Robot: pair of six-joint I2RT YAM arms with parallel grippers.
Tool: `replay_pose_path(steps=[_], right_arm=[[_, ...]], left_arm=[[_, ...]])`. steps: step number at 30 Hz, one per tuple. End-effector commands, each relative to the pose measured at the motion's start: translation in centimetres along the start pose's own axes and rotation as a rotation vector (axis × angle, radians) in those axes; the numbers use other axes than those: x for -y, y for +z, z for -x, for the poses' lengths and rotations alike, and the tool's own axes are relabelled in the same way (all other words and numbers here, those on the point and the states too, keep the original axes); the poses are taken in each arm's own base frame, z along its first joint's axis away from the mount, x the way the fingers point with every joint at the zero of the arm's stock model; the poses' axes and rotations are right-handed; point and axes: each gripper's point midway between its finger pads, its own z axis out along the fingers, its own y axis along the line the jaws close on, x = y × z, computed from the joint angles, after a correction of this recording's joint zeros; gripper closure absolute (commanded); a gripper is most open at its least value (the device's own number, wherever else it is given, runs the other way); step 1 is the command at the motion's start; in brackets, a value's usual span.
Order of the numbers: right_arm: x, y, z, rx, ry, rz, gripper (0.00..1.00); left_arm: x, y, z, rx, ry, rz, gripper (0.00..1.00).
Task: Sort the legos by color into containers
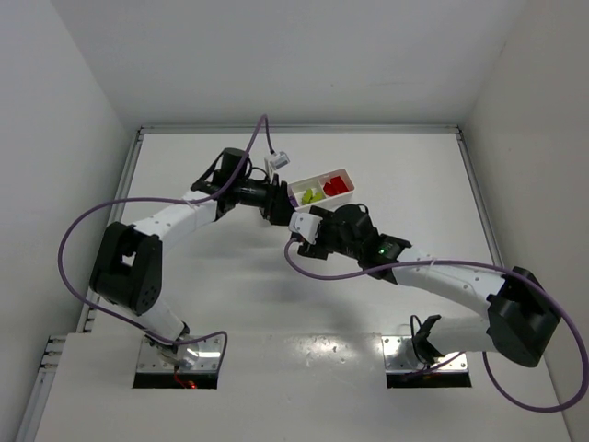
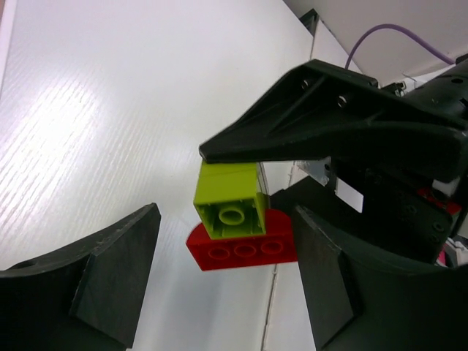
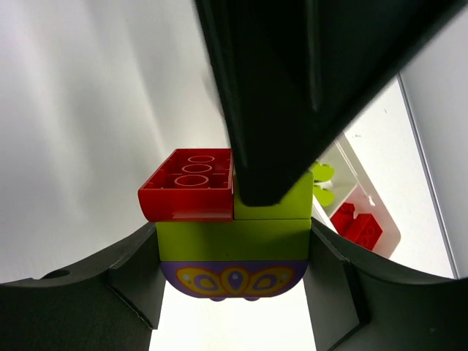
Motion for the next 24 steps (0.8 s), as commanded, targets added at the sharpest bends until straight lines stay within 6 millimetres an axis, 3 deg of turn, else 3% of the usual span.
replay_pose_path(steps=[1,4,9,12,15,19,24], right_arm=[[1.3,-0.4,3.9,0.12,-0.007,-0.031,1.0],[1.3,-0.4,3.9,0.12,-0.007,-0.031,1.0],[2.0,-0.5,4.3,0.124,-0.007,-0.057,1.0],[2.3,-0.5,4.0,0.11,-0.006,-0.077,1.0],[2.3,-0.5,2.7,0.074,0.001,-0.09,1.0],[2.5,-0.7,0.1,0.001,0.01,-0.136,1.0],[3.0,-2.2,-3.9,-0.086,0.035,-0.191,1.0]], left_arm=[[0.4,0.2,1.4,0.028,0.029,-0.038,0.23],[0.4,0.4,1.5,0.029,0.014,-0.05,0.26],[0.1,0.6,1.5,0.026,0.013,-0.06,0.45],[0.6,0.9,1.3,0.018,0.015,-0.076,0.78],[0.6,0.9,1.3,0.018,0.015,-0.076,0.94],[0.4,0.1,1.7,0.038,0.021,-0.054,0.99],[-0.4,-2.4,3.6,0.123,0.062,0.069,1.0]])
